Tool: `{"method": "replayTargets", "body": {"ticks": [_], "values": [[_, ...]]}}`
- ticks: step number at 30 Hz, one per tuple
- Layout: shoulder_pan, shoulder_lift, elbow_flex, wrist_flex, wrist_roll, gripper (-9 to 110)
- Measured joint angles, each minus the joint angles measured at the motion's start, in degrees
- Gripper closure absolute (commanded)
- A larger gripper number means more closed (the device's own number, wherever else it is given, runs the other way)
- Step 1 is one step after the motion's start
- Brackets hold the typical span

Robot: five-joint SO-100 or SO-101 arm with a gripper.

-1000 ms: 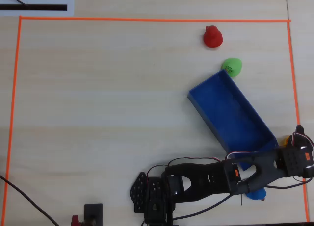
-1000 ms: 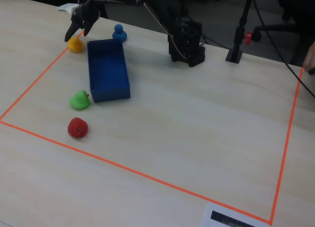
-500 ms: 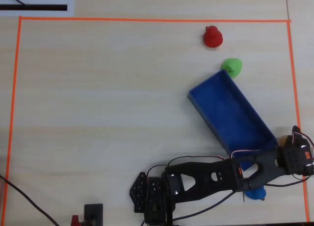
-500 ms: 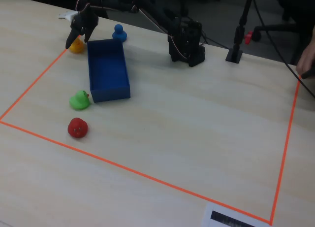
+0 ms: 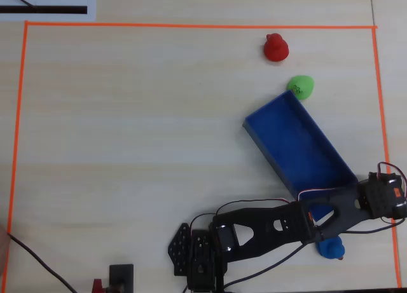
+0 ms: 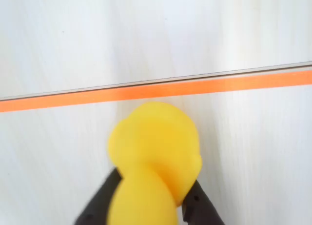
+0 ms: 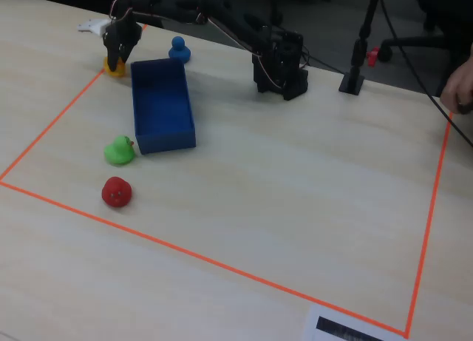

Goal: Grasp yellow duck and put it into box.

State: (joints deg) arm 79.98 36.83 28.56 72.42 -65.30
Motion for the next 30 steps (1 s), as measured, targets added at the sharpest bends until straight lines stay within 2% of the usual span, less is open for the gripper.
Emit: {"method": "replayTargets", "body": {"ticks": [6,14,20,24,30], "values": [[0.18,0.0,-2.64,0.0,2.9,101],[-0.18,0.0,-16.7,2.2,18.19,101],[-7.29,7.38,-19.16,9.23,22.15,101],[-15.03,19.34,-11.78,16.44,17.67,101],[-27.16,36.83,13.89,20.3,11.25,101]]}}
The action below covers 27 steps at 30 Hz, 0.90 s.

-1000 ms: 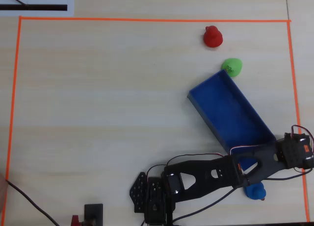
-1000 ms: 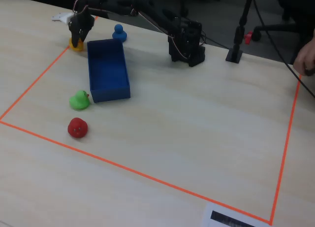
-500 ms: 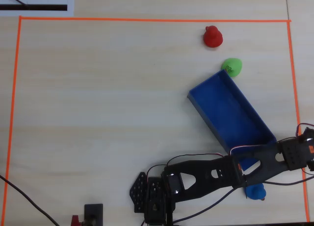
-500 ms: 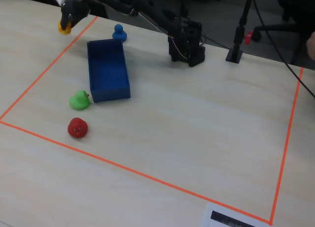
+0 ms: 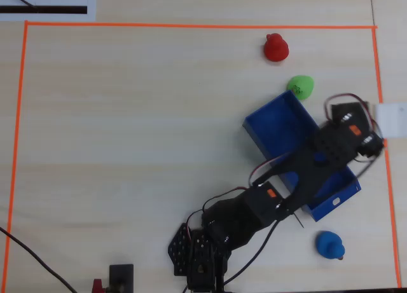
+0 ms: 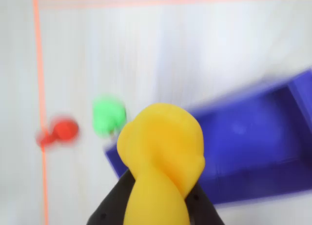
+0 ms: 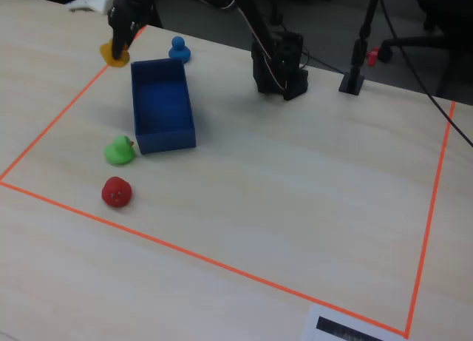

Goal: Grasp yellow duck and put it into box.

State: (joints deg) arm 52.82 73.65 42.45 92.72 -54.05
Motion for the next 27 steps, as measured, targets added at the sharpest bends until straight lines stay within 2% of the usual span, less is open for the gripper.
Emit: {"method": "replayTargets", "body": {"ticks": [6,11,14,16,17,27], "values": [[-2.55,10.2,27.16,-5.1,-3.43,101],[-1.85,10.63,40.43,-8.7,-7.65,101],[-0.53,10.63,44.3,-9.67,-10.63,99],[0.79,10.63,44.91,-10.11,-11.43,82],[1.41,10.63,44.91,-10.28,-11.69,78],[3.96,10.72,43.42,-14.33,-13.18,68]]}}
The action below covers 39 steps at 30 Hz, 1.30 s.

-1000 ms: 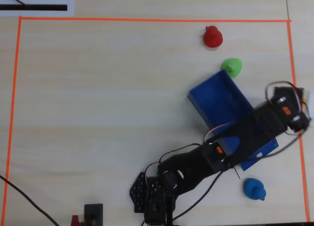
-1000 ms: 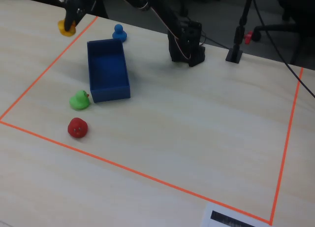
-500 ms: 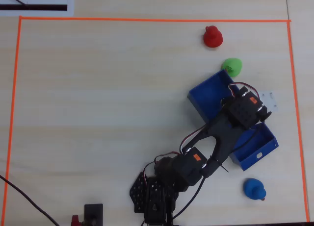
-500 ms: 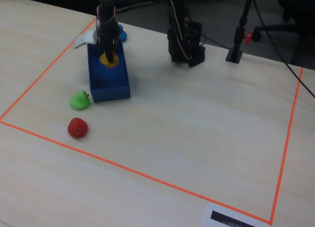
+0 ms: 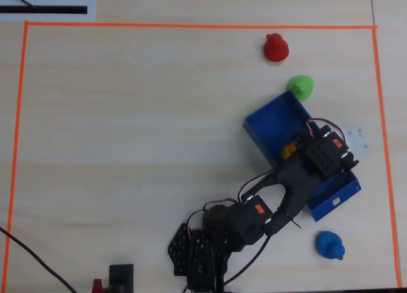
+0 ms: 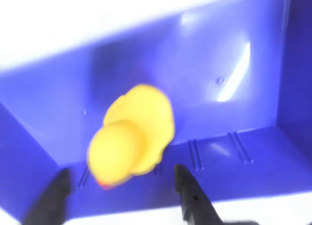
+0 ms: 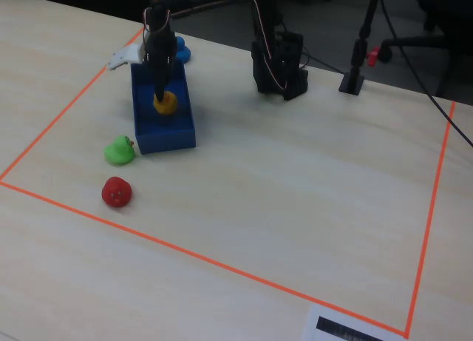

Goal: Grasp yellow duck and put it into box.

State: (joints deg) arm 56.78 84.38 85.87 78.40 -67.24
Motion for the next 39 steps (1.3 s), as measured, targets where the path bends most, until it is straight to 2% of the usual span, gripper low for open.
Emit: {"method": "replayTargets", "body": {"ticks": [3,5,9,13,17,22,29,34,39], "values": [[0.0,0.0,-0.44,-0.44,0.0,72],[-0.18,0.09,-0.7,-0.62,0.0,85],[0.35,3.34,-0.7,-2.29,0.0,101],[-0.18,12.66,1.23,-8.61,-0.53,101],[-7.82,27.33,10.63,-13.27,-3.52,101],[-25.84,48.69,26.37,-10.02,-6.42,101],[-51.86,77.87,59.15,-11.34,-14.85,101],[-54.58,93.96,80.07,-10.37,-20.21,101],[-54.4,104.15,90.88,-6.5,-21.62,101]]}}
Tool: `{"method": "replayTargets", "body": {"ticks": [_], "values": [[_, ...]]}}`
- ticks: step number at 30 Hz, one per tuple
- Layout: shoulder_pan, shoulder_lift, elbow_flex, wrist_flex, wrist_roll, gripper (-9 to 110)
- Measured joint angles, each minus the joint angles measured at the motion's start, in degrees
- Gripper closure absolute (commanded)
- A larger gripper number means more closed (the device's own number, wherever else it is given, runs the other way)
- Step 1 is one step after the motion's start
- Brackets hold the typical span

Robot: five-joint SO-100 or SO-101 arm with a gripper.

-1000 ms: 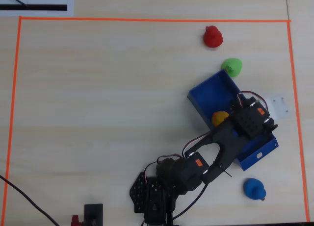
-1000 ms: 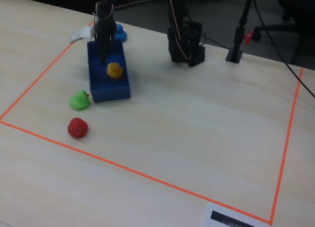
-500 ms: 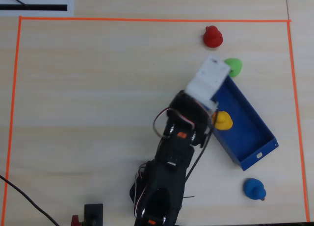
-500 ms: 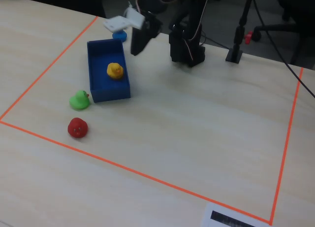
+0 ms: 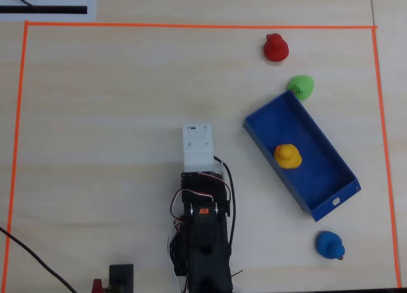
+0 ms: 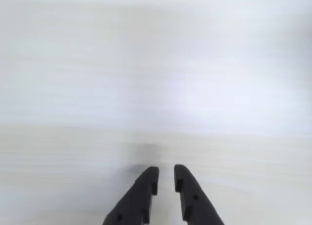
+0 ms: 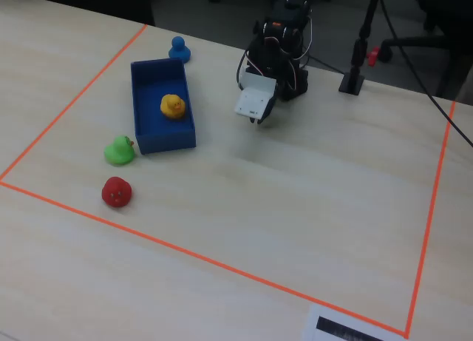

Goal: Grasp yellow duck and put it into box.

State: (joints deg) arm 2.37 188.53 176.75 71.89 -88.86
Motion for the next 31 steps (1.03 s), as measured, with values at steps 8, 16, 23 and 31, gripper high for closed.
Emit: {"method": "replayTargets", "body": {"ticks": [8,16,23,31], "values": [[-0.09,1.05,1.67,3.34,0.0,101],[-0.09,1.05,1.67,3.52,0.53,100],[-0.09,1.05,1.67,3.52,0.53,100],[-0.09,1.05,1.67,3.52,0.62,100]]}}
